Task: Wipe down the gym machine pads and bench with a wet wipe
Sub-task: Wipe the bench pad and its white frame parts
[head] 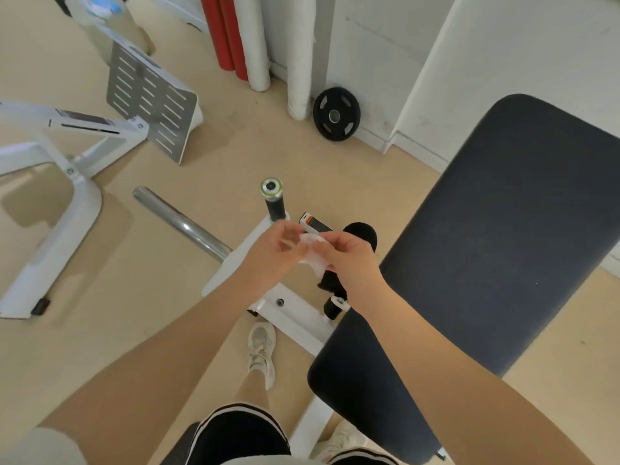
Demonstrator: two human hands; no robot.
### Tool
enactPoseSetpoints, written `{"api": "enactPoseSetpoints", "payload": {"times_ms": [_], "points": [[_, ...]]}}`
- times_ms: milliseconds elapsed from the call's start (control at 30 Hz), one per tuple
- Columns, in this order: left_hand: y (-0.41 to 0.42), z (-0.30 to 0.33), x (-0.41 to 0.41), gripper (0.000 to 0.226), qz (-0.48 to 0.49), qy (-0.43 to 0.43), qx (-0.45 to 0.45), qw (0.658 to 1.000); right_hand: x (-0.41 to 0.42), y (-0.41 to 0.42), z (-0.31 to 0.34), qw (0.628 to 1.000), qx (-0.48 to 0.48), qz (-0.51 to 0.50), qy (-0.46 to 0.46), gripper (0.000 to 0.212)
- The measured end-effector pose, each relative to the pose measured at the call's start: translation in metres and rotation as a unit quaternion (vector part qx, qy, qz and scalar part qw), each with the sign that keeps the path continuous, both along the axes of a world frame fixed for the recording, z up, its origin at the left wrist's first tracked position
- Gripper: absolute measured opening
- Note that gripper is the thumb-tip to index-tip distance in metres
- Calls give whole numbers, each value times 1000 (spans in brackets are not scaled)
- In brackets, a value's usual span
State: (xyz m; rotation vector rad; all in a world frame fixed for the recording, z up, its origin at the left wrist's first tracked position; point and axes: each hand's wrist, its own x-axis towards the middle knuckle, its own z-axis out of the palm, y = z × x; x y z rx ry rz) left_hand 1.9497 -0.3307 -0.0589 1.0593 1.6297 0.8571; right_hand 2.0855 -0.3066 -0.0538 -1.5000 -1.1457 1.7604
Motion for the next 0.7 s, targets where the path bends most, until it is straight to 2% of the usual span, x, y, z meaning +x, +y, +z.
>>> {"api": "enactPoseSetpoints", "payload": {"times_ms": [67, 133, 200, 233, 267, 333, 400, 500, 567, 600, 700], "points": [[24, 3, -22, 17, 82, 37, 44, 995, -20, 24, -9, 998, -21, -45, -29, 11], [49, 5, -45, 24, 121, 67, 62, 988, -35, 47, -24, 995, -30, -70, -72, 8], [75, -5, -67, 31, 95, 54, 11, 994, -49, 67, -42, 989, -45, -93, -109, 15], [87, -10, -74, 34, 77, 22, -42, 996, -55, 75, -52, 984, -59, -110, -124, 20], [98, -16, -79, 38, 61, -30, -100, 993, -61, 83, -63, 979, -79, -133, -134, 23], [111, -27, -86, 46, 35, -140, -182, 973, -71, 97, -83, 966, -118, -173, -149, 13], [117, -40, -89, 41, -11, -180, -198, 963, -82, 107, -101, 957, -146, -187, -165, 13], [120, -53, -90, 29, -112, -121, -199, 966, -99, 113, -115, 959, -160, -172, -158, 14], [118, -64, -97, 20, -130, -119, -184, 967, -112, 113, -118, 961, -168, -167, -139, 11], [117, -68, -102, 21, -135, -128, -182, 965, -116, 112, -117, 961, -171, -172, -132, 9], [117, -71, -111, 50, -144, -148, -172, 963, -112, 107, -108, 972, -131, -158, -111, 8]]}}
